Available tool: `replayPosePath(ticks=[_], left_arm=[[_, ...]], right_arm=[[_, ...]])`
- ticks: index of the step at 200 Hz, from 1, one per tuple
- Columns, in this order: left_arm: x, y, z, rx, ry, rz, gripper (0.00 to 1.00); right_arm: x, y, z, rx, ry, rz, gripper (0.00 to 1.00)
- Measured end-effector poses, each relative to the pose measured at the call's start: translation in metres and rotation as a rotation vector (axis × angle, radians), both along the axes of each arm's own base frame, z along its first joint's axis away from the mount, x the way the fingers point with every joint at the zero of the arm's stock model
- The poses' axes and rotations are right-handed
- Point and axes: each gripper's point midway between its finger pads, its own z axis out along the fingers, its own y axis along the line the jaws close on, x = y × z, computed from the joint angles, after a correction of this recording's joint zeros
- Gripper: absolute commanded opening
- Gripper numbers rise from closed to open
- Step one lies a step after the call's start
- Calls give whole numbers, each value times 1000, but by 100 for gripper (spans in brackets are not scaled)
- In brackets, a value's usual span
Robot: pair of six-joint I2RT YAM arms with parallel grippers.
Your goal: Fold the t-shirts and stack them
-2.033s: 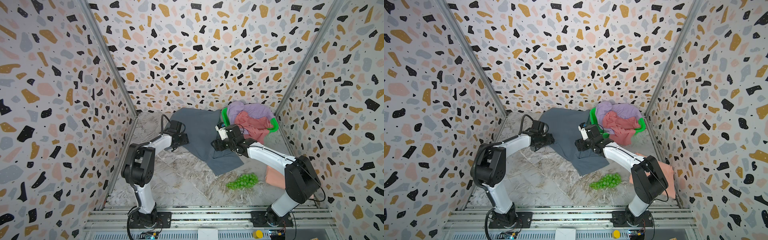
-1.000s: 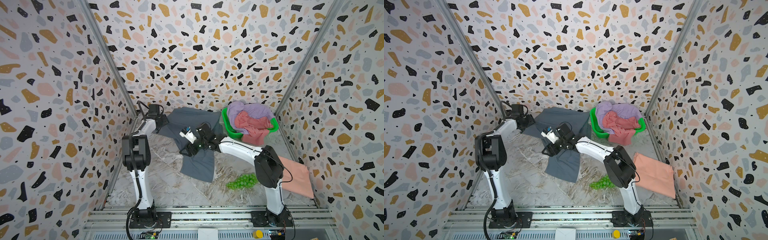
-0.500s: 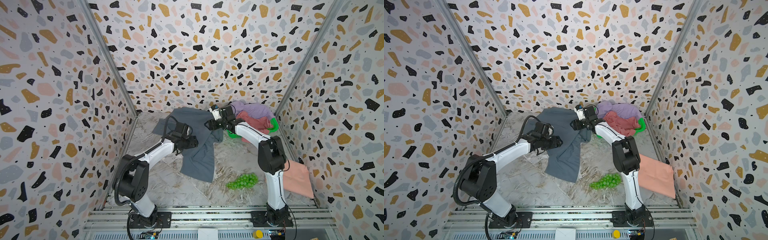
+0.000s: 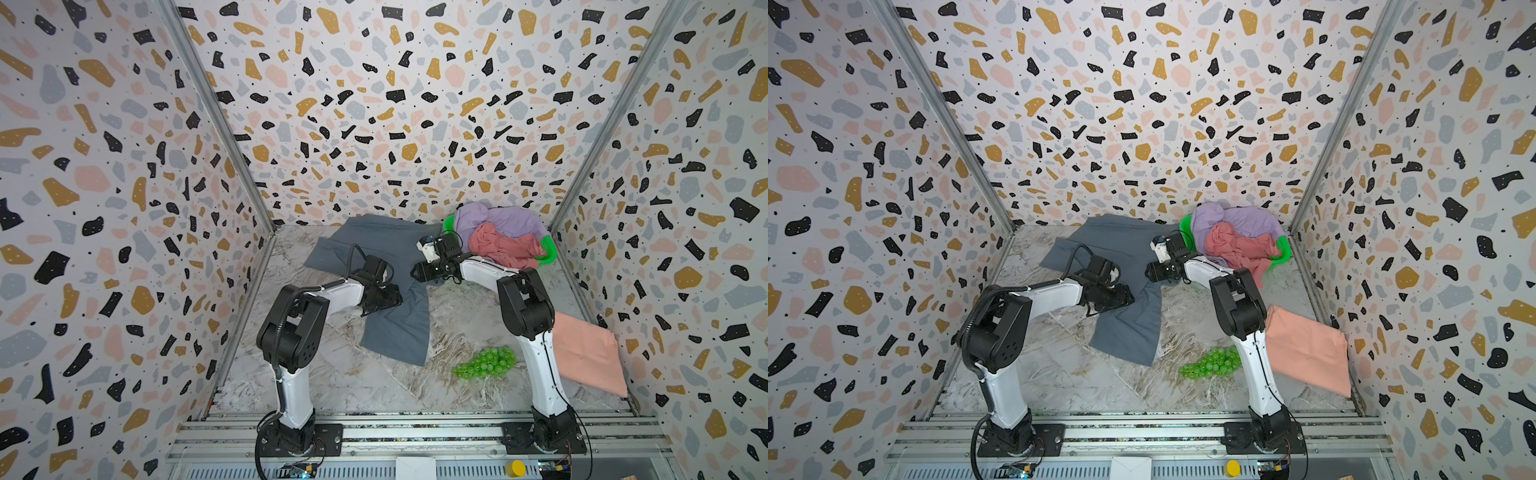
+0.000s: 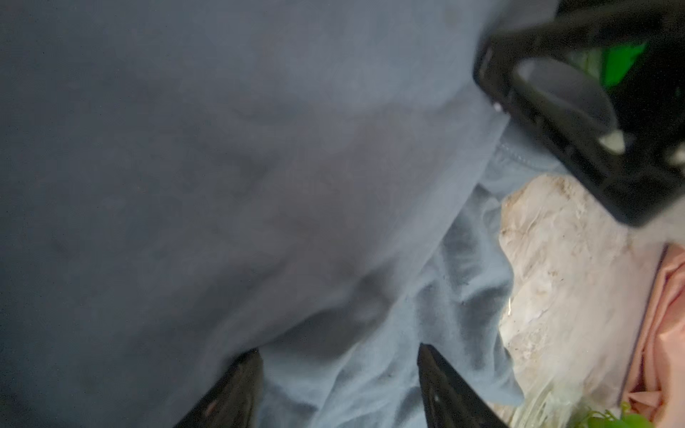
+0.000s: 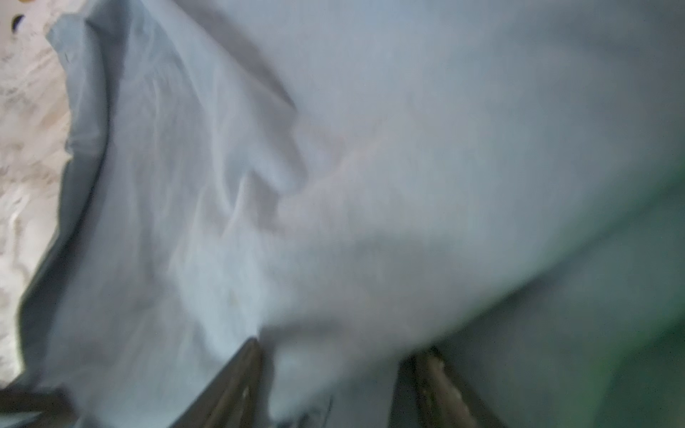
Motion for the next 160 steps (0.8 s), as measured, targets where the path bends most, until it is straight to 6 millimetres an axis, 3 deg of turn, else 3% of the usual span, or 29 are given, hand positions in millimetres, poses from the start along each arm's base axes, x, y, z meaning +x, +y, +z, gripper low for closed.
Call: replayPosePath(ticks=[23, 42, 58, 75, 91, 103, 113, 127, 147, 160], left_arm=[[24, 32, -1, -15, -20, 87, 69], [54, 67, 0, 2, -41, 161, 69], [91, 102, 0, 45, -67, 216, 68], [125, 138, 2, 105, -92, 266, 68], [145, 170, 4, 154, -94, 308, 68], [153, 187, 9, 177, -94, 322, 69], [156, 201, 20, 191, -98, 335, 70], [159, 209, 44, 189, -139, 342, 72], [143, 198, 85, 154, -201, 320, 72], [123, 182, 110, 131, -240, 292, 72]], right_arm=[[-33, -4, -2, 4, 28, 20, 64], [-69, 10, -2, 19, 59, 84, 63], [-111, 40, 1, 32, 84, 202, 63], [-175, 90, 7, 36, 106, 401, 64], [-225, 128, 21, 41, 103, 560, 64], [-246, 149, 39, 64, 78, 638, 65], [-246, 157, 56, 84, 46, 657, 65], [-226, 153, 84, 112, -17, 623, 67], [-166, 119, 126, 154, -117, 474, 69], [-116, 86, 148, 176, -184, 343, 69]])
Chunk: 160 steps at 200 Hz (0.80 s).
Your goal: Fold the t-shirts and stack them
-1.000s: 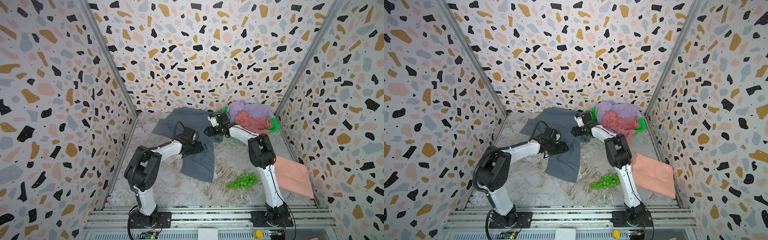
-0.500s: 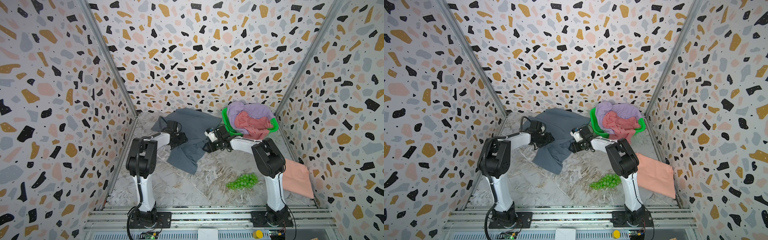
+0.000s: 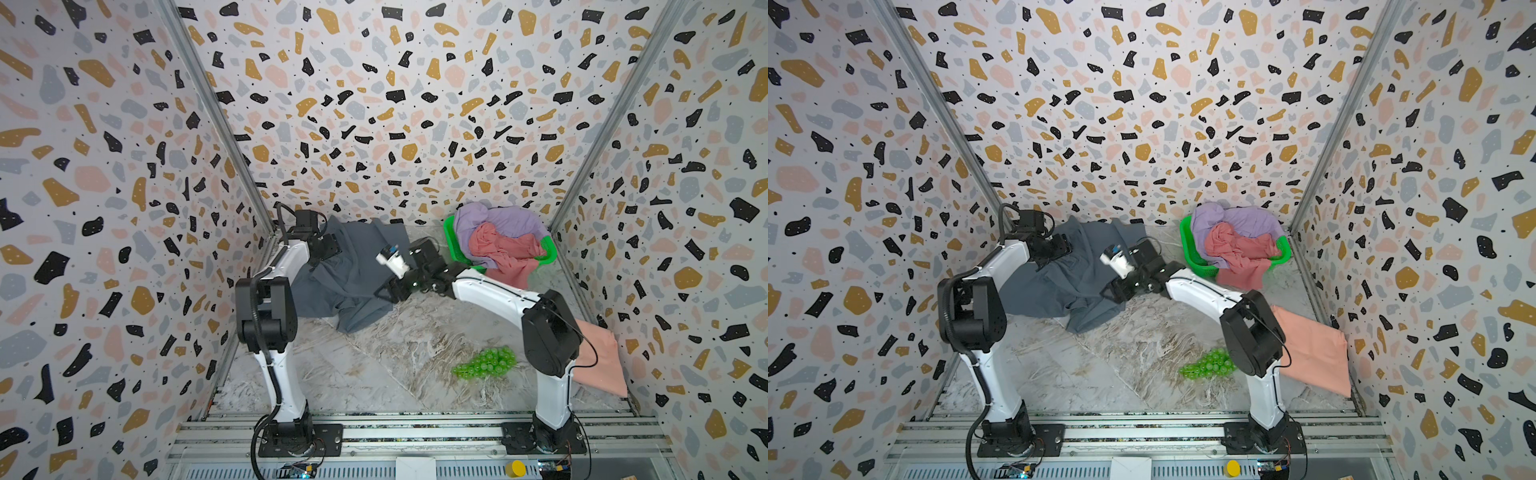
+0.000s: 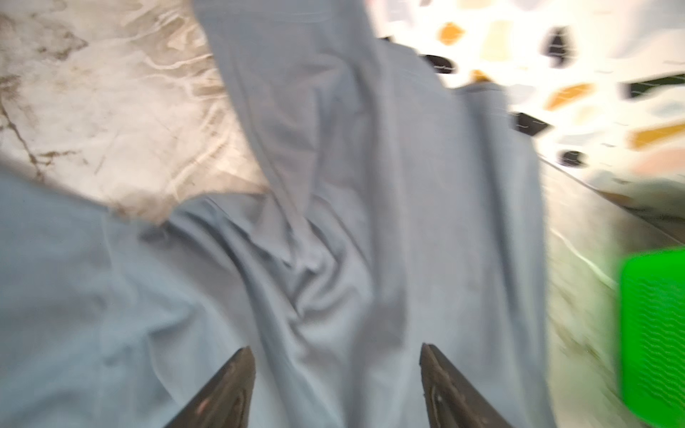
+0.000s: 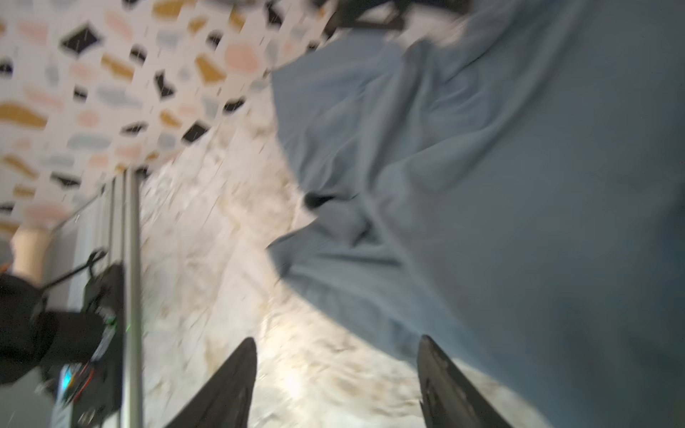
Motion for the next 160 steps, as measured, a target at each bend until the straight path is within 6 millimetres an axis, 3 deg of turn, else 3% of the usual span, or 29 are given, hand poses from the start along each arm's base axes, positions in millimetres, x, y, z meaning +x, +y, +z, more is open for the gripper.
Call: replayPosePath(ticks=[24, 48, 75, 116, 160], left_arm=[[-40, -34, 12, -33, -20, -59, 72], [-85, -64, -19, -51, 68, -108, 72], [-127, -70, -53, -15, 175, -113, 74], [-174, -54, -76, 65, 255, -69, 74], [-212, -44, -95, 77, 323, -43, 75]], right_arm=[[71, -47, 9, 12, -38, -193, 72], [106, -63, -17, -11, -4, -287, 73], [117, -57, -68, -55, 76, -306, 79], [117, -53, -137, -142, 178, -328, 83], [111, -47, -146, -202, 154, -350, 84]])
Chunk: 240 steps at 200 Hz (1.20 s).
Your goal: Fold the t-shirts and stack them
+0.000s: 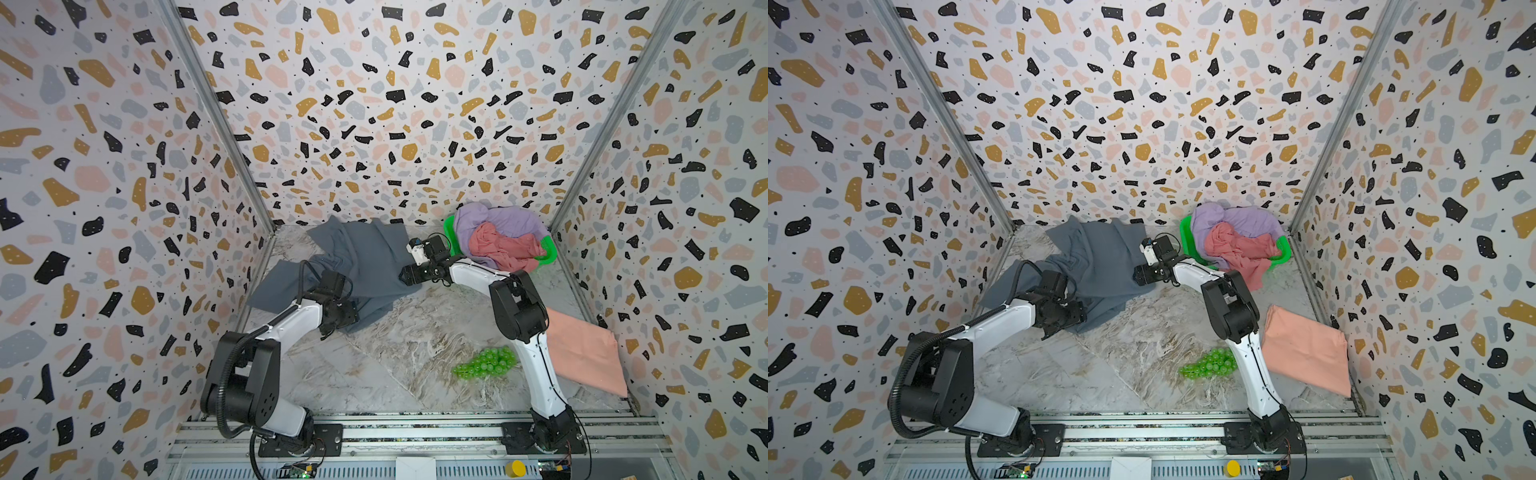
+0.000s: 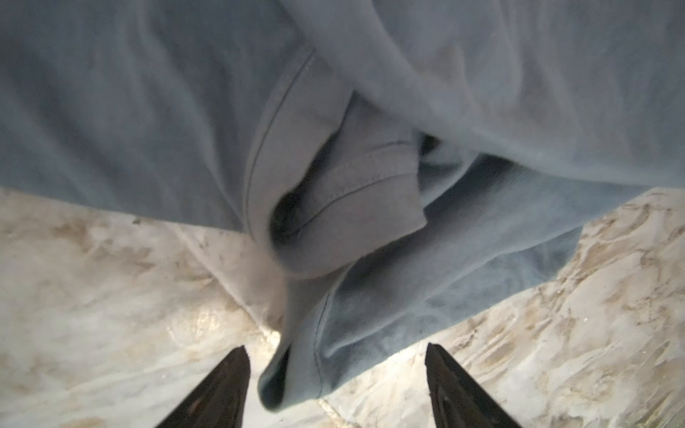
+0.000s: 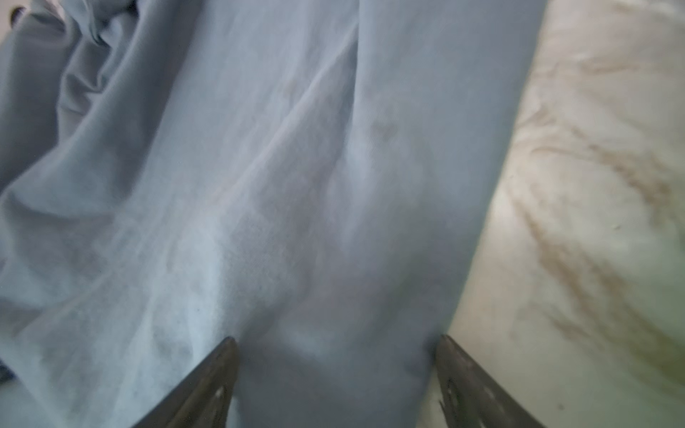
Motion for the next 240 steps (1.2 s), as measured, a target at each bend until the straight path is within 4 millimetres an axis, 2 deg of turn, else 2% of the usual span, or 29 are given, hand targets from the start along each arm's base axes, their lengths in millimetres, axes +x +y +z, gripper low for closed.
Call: replayPosePath(ticks=[20, 28, 50, 66, 84, 107, 116, 127, 135, 136, 142, 146, 149, 151, 152, 155, 157, 158, 162, 166, 169, 170, 176, 182, 185, 197, 210, 220, 240], left_arm=[[-5, -3, -6, -10, 17, -10, 73], [-6, -6, -9, -18, 20, -18, 70], [-5, -11, -19, -34, 33, -30, 44], [-2, -13, -24, -38, 35, -33, 20], [4, -11, -19, -30, 17, -26, 0], [21, -1, 12, -31, -70, 7, 0], [34, 12, 41, -41, -147, 56, 0], [46, 27, 75, -58, -233, 101, 0], [57, 41, 113, -71, -330, 140, 0], [59, 43, 120, -72, -348, 146, 0], [65, 51, 146, -87, -411, 161, 0], [69, 58, 173, -100, -475, 174, 0], [71, 61, 185, -105, -504, 177, 0], [71, 61, 194, -110, -523, 175, 0], [73, 63, 205, -116, -549, 176, 0], [74, 64, 219, -123, -580, 173, 0], [75, 65, 238, -130, -623, 165, 0], [75, 65, 238, -130, -623, 165, 0], [76, 66, 262, -140, -681, 154, 0], [76, 66, 285, -146, -730, 140, 0], [76, 65, 298, -148, -759, 131, 0], [76, 65, 304, -148, -775, 127, 0], [72, 64, 346, -149, -869, 100, 0], [69, 63, 367, -148, -921, 87, 0], [64, 62, 388, -144, -973, 74, 0], [48, 60, 438, -135, -1111, 39, 0], [26, 57, 480, -129, -1237, 12, 0], [14, 55, 500, -128, -1307, -2, 0], [3, 52, 525, -149, -1407, -17, 0]], right_arm=[[-5, 6, -1, -11, -2, 8, 80], [-8, 8, -1, -12, 1, 16, 74], [-16, 18, -2, 5, 18, 40, 29], [-22, 23, -3, 29, 42, 47, 12], [-23, 24, 0, 56, 55, 37, 5], [-17, 14, 21, 103, 56, -9, 4], [-12, 3, 42, 134, 42, -39, 3], [-4, -14, 87, 195, -10, -81, 2], [0, -24, 116, 226, -52, -101, 2], [1, -27, 129, 239, -74, -106, 2], [1, -34, 152, 265, -109, -118, 2], [0, -40, 180, 294, -154, -123, 2], [-1, -42, 188, 305, -166, -124, 2], [-3, -46, 210, 326, -204, -125, 2], [-3, -47, 214, 331, -211, -125, 2], [-5, -49, 227, 346, -233, -123, 2], [-8, -51, 244, 364, -264, -120, 2], [-9, -52, 251, 372, -277, -120, 2], [-13, -55, 269, 392, -311, -116, 2], [-21, -59, 298, 421, -363, -111, 2], [-26, -60, 313, 438, -390, -104, 2], [-26, -60, 313, 438, -390, -104, 2], [-40, -63, 348, 477, -453, -89, 2], [-51, -65, 375, 508, -501, -75, 2], [-60, -67, 394, 531, -537, -65, 2], [-84, -76, 443, 591, -634, -37, 3], [-103, -83, 478, 633, -707, -16, 2], [-114, -88, 498, 656, -751, -2, 3], [-121, -90, 513, 669, -799, 12, 3]])
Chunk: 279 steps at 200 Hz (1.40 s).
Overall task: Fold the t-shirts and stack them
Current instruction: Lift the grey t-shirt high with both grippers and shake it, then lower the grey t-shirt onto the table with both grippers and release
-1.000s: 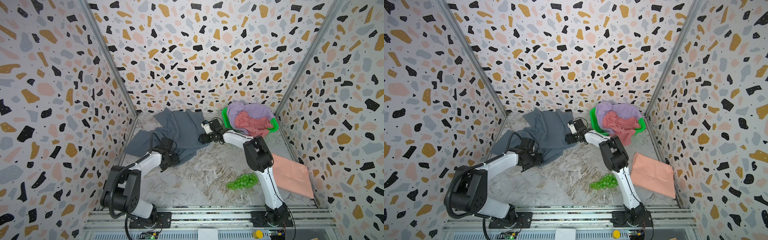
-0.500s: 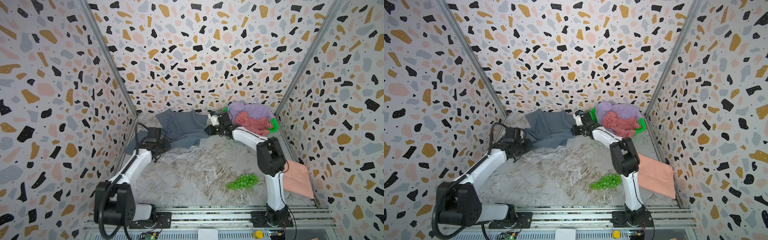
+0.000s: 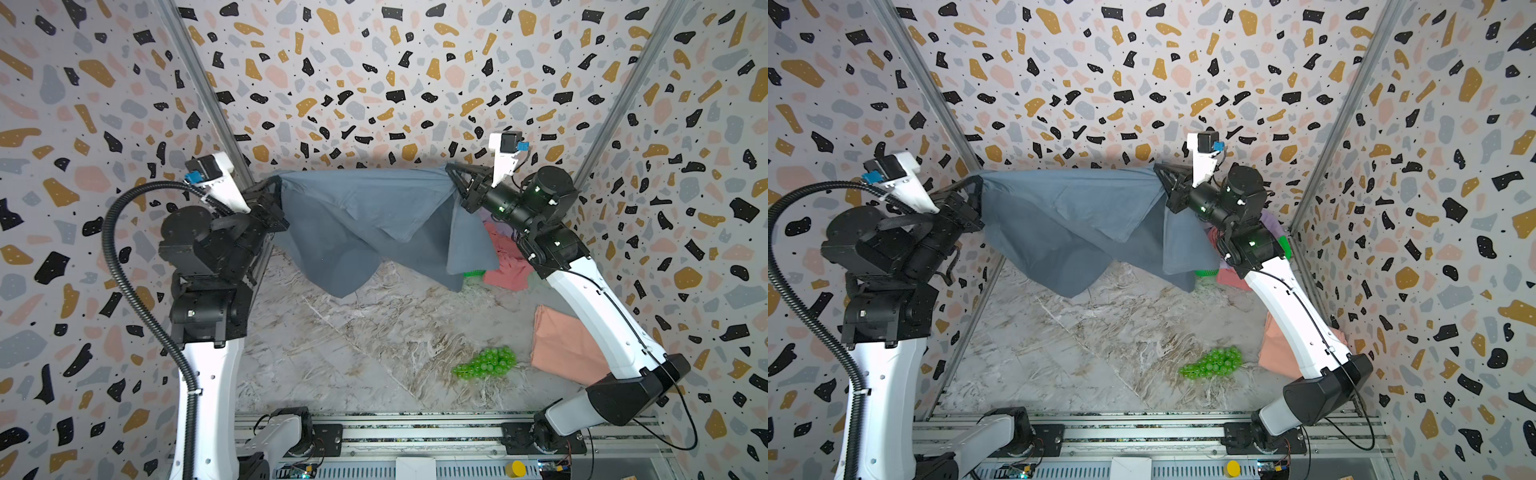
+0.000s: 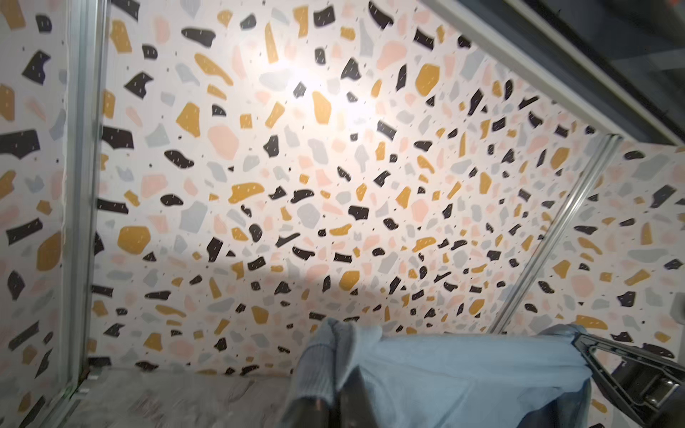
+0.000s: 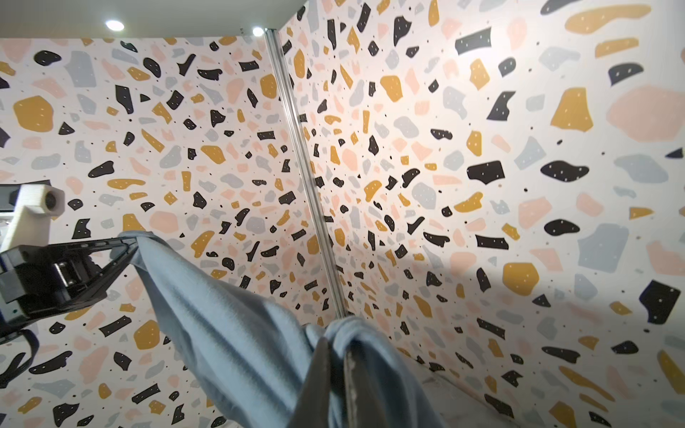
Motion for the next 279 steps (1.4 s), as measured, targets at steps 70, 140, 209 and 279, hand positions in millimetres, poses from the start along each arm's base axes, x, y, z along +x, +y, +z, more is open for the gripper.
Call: replayPosePath(ticks=[70, 140, 209, 279], left_arm=[[148, 4, -98, -155, 249, -70, 0], [208, -1, -58, -205, 259, -170, 0], [105, 10, -92, -204, 350, -117, 0], [86, 81, -359, -137, 1064, 288, 56]], right_arm=[[112, 36, -87, -102, 144, -49, 2], [164, 43, -96, -130, 170, -67, 2], [28, 27, -84, -92, 288, 87, 8], [42, 48, -414, -502, 1037, 29, 68]])
